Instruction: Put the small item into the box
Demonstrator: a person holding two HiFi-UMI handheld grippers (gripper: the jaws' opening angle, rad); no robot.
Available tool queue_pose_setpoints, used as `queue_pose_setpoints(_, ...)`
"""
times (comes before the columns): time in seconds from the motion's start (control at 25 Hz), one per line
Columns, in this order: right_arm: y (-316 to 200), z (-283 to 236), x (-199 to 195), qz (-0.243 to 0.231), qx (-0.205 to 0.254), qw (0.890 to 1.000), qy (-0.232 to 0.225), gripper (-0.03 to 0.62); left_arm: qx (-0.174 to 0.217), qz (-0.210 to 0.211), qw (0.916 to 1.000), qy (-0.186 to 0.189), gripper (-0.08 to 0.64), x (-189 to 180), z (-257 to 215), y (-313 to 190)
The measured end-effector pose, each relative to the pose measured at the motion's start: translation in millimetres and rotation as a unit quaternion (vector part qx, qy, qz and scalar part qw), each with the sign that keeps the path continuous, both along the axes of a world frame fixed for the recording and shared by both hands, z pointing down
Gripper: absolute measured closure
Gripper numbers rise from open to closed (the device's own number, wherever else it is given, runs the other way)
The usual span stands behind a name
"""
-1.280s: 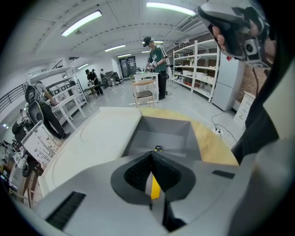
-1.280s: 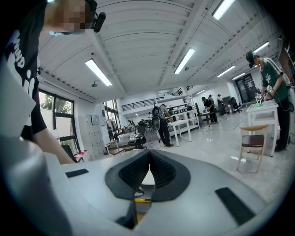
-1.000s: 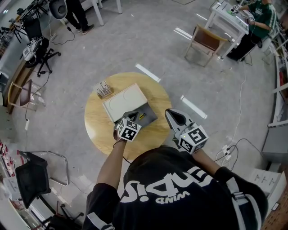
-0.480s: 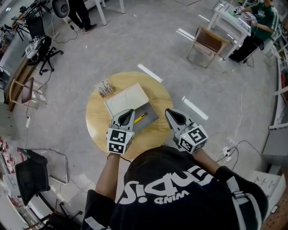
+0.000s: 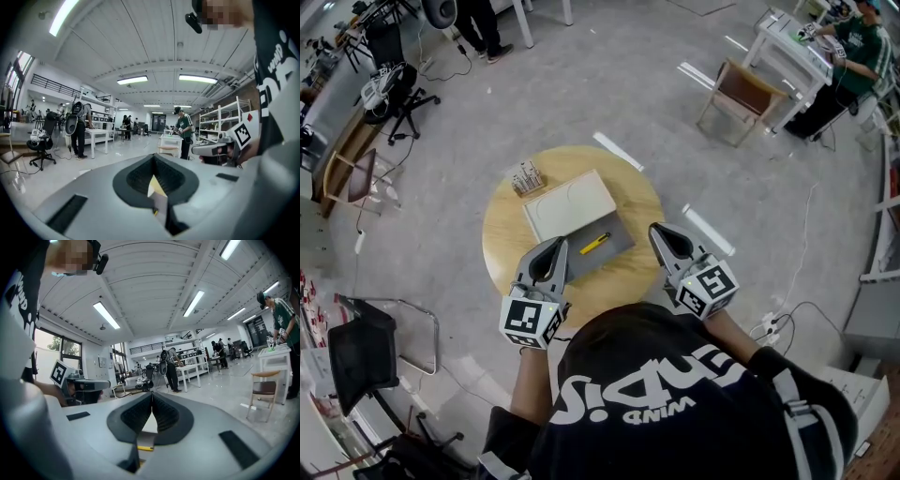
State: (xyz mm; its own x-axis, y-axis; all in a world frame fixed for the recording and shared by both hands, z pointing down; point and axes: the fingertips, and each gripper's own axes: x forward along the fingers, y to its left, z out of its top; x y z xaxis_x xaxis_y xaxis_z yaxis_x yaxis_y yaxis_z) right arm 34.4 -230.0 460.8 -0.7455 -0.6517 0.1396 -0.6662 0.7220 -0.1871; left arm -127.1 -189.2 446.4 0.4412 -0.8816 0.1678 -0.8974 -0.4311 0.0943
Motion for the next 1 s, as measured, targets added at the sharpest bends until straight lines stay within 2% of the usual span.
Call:
queue_pose_setpoints(0.16, -1.8, -2.0, -6.4, -0.006, 0.003, 1.000, 0.000, 0.589, 0.028, -0.034, 0.9986, 0.028, 0.551, -17.4, -8.7, 11.7)
queue_pose_setpoints(0.36, 1.2, -1.0, -12.4, -0.016, 0.008, 1.000, 0.004, 0.589, 0.048, -0.054, 0.9968, 0.035, 0.551, -27.7, -2.7, 22.6)
queue_pose_setpoints(0.6, 7.6, 1.5, -17.4, -0.026, 0.009, 1.000, 0.008, 0.589, 0.049, -0.075, 0.9951, 0.043, 0.549, -34.7, 3.5, 29.9)
queue_pose_setpoints(1.0, 11.3, 2.0, -19.7, -0.035, 0.013, 0.999, 0.009, 0.589, 0.042, -0.074, 0.9953, 0.045, 0.549, -30.5, 6.8, 30.0)
